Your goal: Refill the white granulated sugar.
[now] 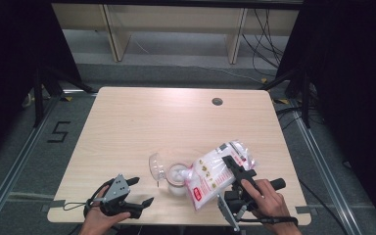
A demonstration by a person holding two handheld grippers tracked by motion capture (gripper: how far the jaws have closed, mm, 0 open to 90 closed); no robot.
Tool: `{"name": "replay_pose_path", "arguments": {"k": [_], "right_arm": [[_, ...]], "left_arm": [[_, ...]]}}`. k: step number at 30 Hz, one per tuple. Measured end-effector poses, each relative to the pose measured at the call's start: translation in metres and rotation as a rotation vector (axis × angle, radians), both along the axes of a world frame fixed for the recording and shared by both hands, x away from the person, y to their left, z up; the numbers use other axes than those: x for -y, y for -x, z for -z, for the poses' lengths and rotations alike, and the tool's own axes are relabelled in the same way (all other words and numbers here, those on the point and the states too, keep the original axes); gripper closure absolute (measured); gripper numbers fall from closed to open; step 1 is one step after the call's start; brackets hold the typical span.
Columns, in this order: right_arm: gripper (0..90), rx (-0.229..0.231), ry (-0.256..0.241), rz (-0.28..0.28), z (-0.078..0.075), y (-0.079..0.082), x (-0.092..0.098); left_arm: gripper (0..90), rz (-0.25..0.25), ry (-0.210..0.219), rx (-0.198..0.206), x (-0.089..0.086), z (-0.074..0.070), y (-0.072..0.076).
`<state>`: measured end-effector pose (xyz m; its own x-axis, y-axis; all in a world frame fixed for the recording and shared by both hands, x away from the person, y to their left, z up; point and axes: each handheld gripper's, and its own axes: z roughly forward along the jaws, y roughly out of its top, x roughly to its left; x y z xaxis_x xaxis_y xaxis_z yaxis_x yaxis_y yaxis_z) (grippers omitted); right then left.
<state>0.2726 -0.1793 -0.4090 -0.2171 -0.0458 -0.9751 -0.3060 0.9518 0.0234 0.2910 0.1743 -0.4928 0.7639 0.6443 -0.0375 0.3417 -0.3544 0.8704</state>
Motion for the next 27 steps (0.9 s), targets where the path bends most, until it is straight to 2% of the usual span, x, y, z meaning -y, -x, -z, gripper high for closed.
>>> {"name": "replay_pose_path", "arguments": {"k": [1, 3, 5, 6, 7, 10, 11, 12, 13, 17, 18, 20, 21, 22, 23, 25, 26, 27], "right_arm": [[64.2, 0.012, 0.018, -0.023, -0.002, -0.001, -0.001], [64.2, 0.002, -0.004, -0.004, 0.000, -0.001, -0.003], [64.2, 0.021, 0.033, -0.020, -0.003, -0.004, -0.004], [64.3, -0.008, -0.033, 0.026, 0.001, -0.002, -0.003], [64.3, 0.004, -0.006, 0.005, -0.001, -0.004, -0.003], [64.3, 0.008, -0.001, 0.008, -0.002, -0.005, -0.001], [64.3, 0.031, 0.042, -0.021, -0.005, -0.006, -0.001], [64.3, 0.008, 0.000, 0.011, -0.002, -0.005, 0.001], [64.3, 0.005, -0.010, 0.022, -0.001, -0.004, 0.002], [64.4, 0.015, 0.008, 0.018, -0.003, -0.003, 0.005], [64.4, -0.002, -0.017, 0.031, -0.001, -0.001, 0.007], [64.4, 0.006, 0.003, 0.012, -0.002, -0.001, 0.006], [64.4, 0.007, -0.004, 0.011, -0.002, 0.000, 0.006], [64.4, 0.017, 0.026, -0.007, -0.004, -0.001, 0.004], [64.5, -0.005, -0.020, 0.016, 0.000, 0.001, 0.004], [64.4, 0.000, -0.010, 0.003, -0.001, 0.001, 0.001], [64.5, 0.011, 0.013, -0.014, -0.003, 0.000, -0.001], [64.5, 0.002, -0.007, -0.006, -0.001, 0.000, -0.001]], "left_arm": [[16.7, -0.001, 0.000, 0.000, 0.000, 0.000, 0.000], [16.7, -0.008, 0.012, -0.006, 0.001, 0.001, 0.000], [16.7, -0.005, 0.005, -0.004, 0.001, 0.000, 0.000], [16.7, -0.001, 0.002, -0.001, 0.000, 0.000, 0.000], [16.7, 0.002, 0.002, 0.003, 0.001, 0.000, 0.000], [16.7, 0.002, -0.002, 0.002, 0.000, 0.000, 0.000], [16.7, -0.001, 0.001, 0.000, 0.000, 0.000, 0.000], [16.7, 0.002, 0.008, 0.000, 0.000, 0.000, 0.000], [16.7, 0.001, 0.008, 0.000, 0.000, 0.000, 0.000], [16.7, 0.000, 0.009, 0.000, 0.000, 0.000, 0.000], [16.7, 0.001, 0.009, 0.000, 0.000, 0.000, 0.000], [16.7, 0.001, 0.007, 0.000, 0.000, 0.000, 0.000], [16.7, 0.001, 0.008, 0.000, 0.000, 0.000, 0.000], [16.7, 0.002, 0.007, 0.000, 0.000, 0.000, 0.000], [16.7, 0.002, 0.007, 0.000, 0.000, 0.000, 0.000], [16.7, 0.001, 0.008, 0.000, 0.000, 0.000, 0.000], [16.7, 0.001, 0.007, 0.000, 0.000, 0.000, 0.000], [16.7, -0.001, 0.001, 0.000, 0.000, 0.000, 0.000]]}}
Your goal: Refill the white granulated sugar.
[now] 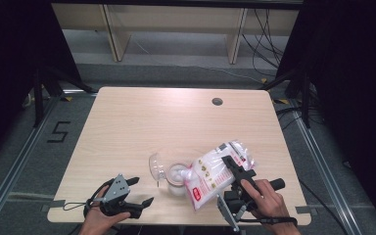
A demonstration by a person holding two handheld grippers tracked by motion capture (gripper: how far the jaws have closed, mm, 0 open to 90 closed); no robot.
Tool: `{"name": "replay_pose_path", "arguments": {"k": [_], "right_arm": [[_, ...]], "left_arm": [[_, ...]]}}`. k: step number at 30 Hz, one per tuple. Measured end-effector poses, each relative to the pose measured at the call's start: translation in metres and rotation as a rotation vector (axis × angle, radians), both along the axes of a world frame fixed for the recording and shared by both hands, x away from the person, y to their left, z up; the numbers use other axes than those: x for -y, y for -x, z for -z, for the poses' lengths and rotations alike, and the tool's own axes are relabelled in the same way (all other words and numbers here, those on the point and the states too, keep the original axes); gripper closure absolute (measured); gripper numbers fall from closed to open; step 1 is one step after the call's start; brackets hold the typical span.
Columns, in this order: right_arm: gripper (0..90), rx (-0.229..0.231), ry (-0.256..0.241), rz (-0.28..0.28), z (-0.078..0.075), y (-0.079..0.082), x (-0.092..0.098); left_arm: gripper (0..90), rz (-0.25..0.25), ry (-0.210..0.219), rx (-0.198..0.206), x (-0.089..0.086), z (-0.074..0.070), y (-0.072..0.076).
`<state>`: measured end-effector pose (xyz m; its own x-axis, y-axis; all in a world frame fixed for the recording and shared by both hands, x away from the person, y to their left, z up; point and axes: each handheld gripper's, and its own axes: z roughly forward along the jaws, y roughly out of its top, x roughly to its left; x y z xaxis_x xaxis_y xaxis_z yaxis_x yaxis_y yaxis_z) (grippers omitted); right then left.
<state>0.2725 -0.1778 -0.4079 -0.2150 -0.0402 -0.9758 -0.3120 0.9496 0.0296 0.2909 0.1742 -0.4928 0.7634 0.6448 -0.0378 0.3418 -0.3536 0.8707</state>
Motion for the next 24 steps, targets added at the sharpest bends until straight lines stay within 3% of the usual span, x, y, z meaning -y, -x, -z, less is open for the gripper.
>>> {"name": "replay_pose_path", "arguments": {"k": [5, 6, 7, 8, 10, 11, 12, 14, 18, 20, 22, 24], "right_arm": [[64.5, 0.016, 0.014, -0.007, -0.002, -0.005, -0.001], [64.6, 0.006, -0.004, 0.015, -0.001, -0.004, 0.000], [64.6, 0.006, -0.006, 0.014, -0.001, -0.004, 0.001], [64.6, 0.031, 0.039, -0.012, -0.005, -0.006, 0.002], [64.6, 0.001, -0.028, 0.042, -0.001, -0.003, 0.006], [64.6, 0.021, 0.015, 0.012, -0.005, -0.005, 0.006], [64.7, 0.004, -0.016, 0.036, -0.002, -0.003, 0.009], [64.7, 0.015, 0.000, 0.021, -0.004, -0.002, 0.010], [64.7, 0.001, -0.015, 0.031, -0.001, 0.001, 0.009], [64.8, 0.010, 0.008, 0.007, -0.003, 0.001, 0.006], [64.8, -0.003, -0.017, 0.016, -0.001, 0.003, 0.004], [64.8, 0.001, -0.006, 0.000, -0.002, 0.002, 0.001]], "left_arm": [[16.7, 0.003, -0.001, 0.002, 0.000, 0.000, 0.000], [16.7, 0.010, -0.005, 0.012, 0.000, 0.000, -0.001], [16.7, -0.005, 0.009, -0.005, 0.001, 0.001, 0.000], [16.7, -0.003, 0.005, -0.002, 0.001, 0.001, 0.000], [16.7, -0.002, 0.005, -0.001, 0.001, 0.000, 0.000], [16.7, 0.001, -0.002, 0.000, 0.000, 0.000, 0.000], [16.7, 0.001, -0.001, 0.000, 0.000, 0.000, 0.000], [16.7, 0.003, 0.006, 0.000, 0.000, 0.000, 0.000], [16.8, 0.004, 0.004, 0.000, 0.000, 0.000, 0.000], [16.7, 0.001, 0.000, 0.000, 0.000, 0.000, 0.000], [16.7, 0.001, 0.000, 0.000, 0.000, 0.000, 0.000], [16.8, 0.002, -0.003, 0.000, 0.000, 0.000, 0.000]]}}
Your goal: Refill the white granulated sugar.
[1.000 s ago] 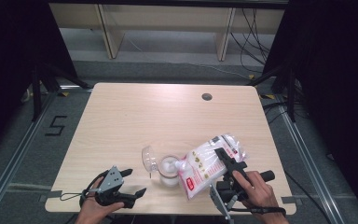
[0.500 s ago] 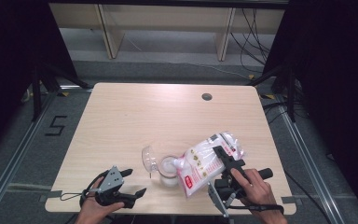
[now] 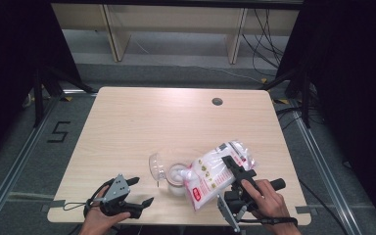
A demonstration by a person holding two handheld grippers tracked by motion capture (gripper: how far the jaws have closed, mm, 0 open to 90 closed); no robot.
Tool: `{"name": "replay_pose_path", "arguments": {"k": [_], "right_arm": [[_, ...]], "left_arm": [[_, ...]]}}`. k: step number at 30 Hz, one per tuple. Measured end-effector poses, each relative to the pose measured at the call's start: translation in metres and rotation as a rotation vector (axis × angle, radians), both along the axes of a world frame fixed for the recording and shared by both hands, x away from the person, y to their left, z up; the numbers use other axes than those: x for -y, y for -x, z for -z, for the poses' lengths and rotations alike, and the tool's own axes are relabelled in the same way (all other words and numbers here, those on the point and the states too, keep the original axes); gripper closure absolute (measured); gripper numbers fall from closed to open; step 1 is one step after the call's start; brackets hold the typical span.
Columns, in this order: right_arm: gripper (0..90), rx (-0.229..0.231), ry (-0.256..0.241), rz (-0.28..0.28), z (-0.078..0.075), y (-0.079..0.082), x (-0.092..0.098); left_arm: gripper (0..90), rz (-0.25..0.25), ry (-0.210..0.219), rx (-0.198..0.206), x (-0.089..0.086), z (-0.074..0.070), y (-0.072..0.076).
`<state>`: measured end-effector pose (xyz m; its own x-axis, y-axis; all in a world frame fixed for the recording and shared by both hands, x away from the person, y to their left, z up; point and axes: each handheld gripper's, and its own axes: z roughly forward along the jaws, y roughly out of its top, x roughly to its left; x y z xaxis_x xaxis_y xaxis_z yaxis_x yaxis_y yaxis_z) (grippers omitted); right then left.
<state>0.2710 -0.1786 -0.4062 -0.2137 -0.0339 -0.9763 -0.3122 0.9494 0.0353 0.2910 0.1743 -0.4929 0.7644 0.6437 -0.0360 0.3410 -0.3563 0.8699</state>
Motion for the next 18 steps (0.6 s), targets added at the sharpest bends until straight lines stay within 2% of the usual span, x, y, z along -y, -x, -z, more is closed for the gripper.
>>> {"name": "replay_pose_path", "arguments": {"k": [1, 2, 4, 6, 7, 8, 9, 11, 14, 15, 17, 18], "right_arm": [[64.8, 0.019, 0.036, -0.026, -0.003, -0.002, -0.002], [64.8, 0.025, 0.045, -0.022, -0.004, -0.003, -0.003], [64.9, 0.018, 0.026, -0.012, -0.005, -0.004, -0.002], [65.0, 0.014, -0.001, 0.002, -0.005, -0.004, 0.001], [65.0, 0.025, 0.026, -0.007, -0.007, -0.005, 0.001], [65.0, 0.015, -0.002, 0.012, -0.006, -0.005, 0.003], [65.0, 0.018, 0.004, 0.014, -0.006, -0.005, 0.005], [65.0, 0.014, 0.007, 0.023, -0.006, -0.005, 0.008], [65.1, 0.010, -0.007, 0.036, -0.006, -0.004, 0.012], [65.2, 0.019, 0.011, 0.026, -0.007, -0.004, 0.013], [65.2, 0.013, 0.000, 0.037, -0.006, -0.002, 0.014], [65.2, 0.045, 0.071, -0.011, -0.012, -0.004, 0.012]], "left_arm": [[16.7, 0.000, 0.003, 0.000, 0.000, 0.000, 0.000], [16.8, 0.001, 0.002, -0.001, 0.001, 0.000, 0.000], [16.7, -0.001, 0.012, -0.006, 0.001, 0.001, 0.000], [16.7, 0.001, -0.006, -0.002, 0.000, 0.000, 0.000], [16.7, -0.001, -0.002, -0.005, 0.000, 0.000, 0.000], [16.7, -0.001, -0.002, -0.005, 0.000, 0.000, 0.000], [16.7, -0.005, 0.012, -0.005, 0.001, 0.001, 0.000], [16.7, 0.005, -0.005, 0.003, 0.000, 0.000, 0.000], [16.7, -0.005, 0.010, -0.003, 0.001, 0.000, 0.000], [16.7, -0.001, 0.001, -0.003, 0.000, 0.000, 0.000], [16.7, 0.001, 0.009, -0.001, 0.000, 0.000, 0.000], [16.7, 0.001, 0.009, -0.001, 0.000, 0.000, 0.000]]}}
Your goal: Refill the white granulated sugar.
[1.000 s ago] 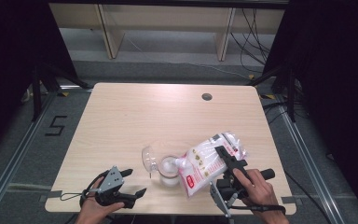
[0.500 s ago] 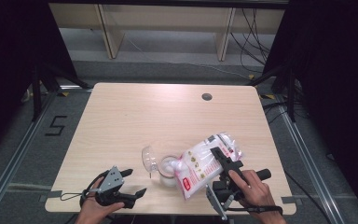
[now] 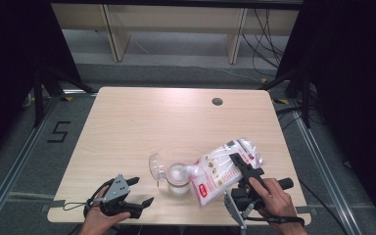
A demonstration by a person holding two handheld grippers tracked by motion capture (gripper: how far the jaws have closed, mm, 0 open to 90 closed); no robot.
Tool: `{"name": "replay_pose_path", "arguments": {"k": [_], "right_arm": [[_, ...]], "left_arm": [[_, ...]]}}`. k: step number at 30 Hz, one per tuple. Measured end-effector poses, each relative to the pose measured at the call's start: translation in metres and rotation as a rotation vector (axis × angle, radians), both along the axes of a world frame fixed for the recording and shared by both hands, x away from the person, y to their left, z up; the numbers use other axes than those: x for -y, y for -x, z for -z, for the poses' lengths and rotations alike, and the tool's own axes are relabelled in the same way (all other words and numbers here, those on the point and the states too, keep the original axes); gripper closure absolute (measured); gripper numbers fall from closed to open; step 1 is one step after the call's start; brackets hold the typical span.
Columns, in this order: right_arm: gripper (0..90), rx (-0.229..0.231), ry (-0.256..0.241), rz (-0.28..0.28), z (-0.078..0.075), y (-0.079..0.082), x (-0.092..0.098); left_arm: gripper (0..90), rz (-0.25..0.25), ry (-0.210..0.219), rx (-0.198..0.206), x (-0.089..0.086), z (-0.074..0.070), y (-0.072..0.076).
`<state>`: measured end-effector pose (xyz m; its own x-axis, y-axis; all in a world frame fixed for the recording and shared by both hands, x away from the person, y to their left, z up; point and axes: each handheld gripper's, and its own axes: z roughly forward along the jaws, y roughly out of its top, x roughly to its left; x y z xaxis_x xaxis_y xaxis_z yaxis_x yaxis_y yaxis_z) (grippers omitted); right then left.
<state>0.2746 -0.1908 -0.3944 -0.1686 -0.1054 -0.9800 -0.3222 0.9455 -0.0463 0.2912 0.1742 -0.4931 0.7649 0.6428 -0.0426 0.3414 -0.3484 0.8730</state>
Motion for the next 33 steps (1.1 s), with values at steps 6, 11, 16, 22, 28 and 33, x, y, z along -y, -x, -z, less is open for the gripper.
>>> {"name": "replay_pose_path", "arguments": {"k": [6, 11, 16, 22, 28, 33], "right_arm": [[65.2, -0.042, -0.076, 0.042, 0.007, 0.005, -0.004], [65.3, -0.037, -0.073, 0.024, 0.005, 0.002, -0.008], [65.4, -0.031, -0.063, 0.032, 0.004, 0.000, -0.005], [65.4, -0.033, -0.055, 0.037, 0.006, 0.001, 0.000], [65.5, -0.061, -0.077, 0.043, 0.011, 0.003, -0.005], [65.5, -0.054, -0.074, 0.024, 0.011, 0.001, -0.009]], "left_arm": [[16.7, -0.001, -0.009, 0.000, 0.000, 0.000, 0.000], [16.8, -0.004, -0.006, -0.003, 0.000, 0.000, 0.000], [16.8, -0.003, -0.007, -0.002, 0.000, 0.000, 0.000], [16.8, 0.000, 0.000, 0.001, 0.000, 0.000, 0.000], [16.8, 0.013, -0.015, 0.015, -0.001, -0.001, -0.001], [16.8, 0.001, -0.003, -0.003, 0.000, 0.000, 0.000]]}}
